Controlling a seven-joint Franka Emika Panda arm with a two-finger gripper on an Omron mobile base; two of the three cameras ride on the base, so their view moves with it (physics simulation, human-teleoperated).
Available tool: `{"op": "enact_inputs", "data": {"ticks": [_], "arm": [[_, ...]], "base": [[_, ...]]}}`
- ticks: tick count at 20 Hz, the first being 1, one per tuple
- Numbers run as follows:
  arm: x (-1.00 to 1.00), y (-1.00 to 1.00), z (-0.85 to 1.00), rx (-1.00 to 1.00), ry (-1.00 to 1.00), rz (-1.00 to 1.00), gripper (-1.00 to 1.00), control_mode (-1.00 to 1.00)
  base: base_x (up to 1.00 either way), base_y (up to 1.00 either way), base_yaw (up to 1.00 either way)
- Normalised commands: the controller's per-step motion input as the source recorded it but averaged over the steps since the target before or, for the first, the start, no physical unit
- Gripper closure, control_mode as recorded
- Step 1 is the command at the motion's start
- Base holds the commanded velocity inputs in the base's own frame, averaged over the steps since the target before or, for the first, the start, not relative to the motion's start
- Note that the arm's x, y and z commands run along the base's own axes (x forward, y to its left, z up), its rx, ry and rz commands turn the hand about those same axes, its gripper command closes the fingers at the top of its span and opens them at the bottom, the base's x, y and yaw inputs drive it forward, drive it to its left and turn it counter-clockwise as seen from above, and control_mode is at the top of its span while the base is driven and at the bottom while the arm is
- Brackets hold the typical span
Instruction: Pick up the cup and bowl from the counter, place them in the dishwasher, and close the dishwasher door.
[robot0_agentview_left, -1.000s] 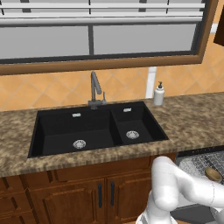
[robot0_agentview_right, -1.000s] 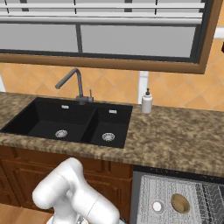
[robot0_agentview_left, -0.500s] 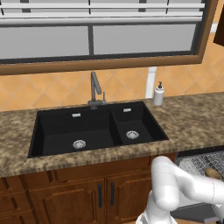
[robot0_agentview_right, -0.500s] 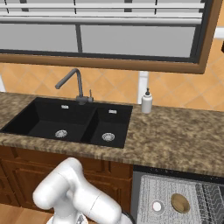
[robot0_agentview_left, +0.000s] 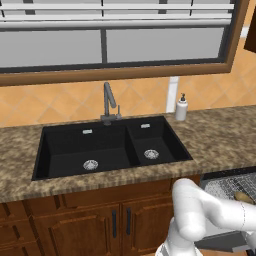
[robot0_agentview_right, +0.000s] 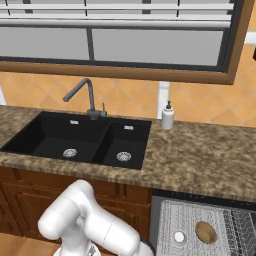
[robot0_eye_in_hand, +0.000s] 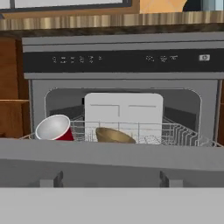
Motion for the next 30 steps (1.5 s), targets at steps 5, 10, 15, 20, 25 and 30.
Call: {"op": "enact_inputs", "data": {"ticks": [5,10,15,20,25,30], "arm": [[1.0,0.7,-0.74,-0.04,-0.07,-0.06,-1.0,-1.0],[1.0,0.41,-0.8,0.0,-0.02,0.0,-1.0,-1.0],[1.0,0.37,-0.73,-0.01,-0.04,-0.01,-1.0,-1.0],[1.0,0.43,-0.66,-0.08,-0.06,-0.05,-1.0,-1.0],[1.0,0.48,-0.83,-0.09,-0.06,-0.06,-1.0,-1.0],[1.0,0.44,-0.98,-0.04,-0.09,-0.06,-1.0,-1.0]], "base": [[0.0,0.0,0.0],[0.0,0.0,0.0],[0.0,0.0,0.0],[0.0,0.0,0.0],[0.0,0.0,0.0],[0.0,0.0,0.0]]}}
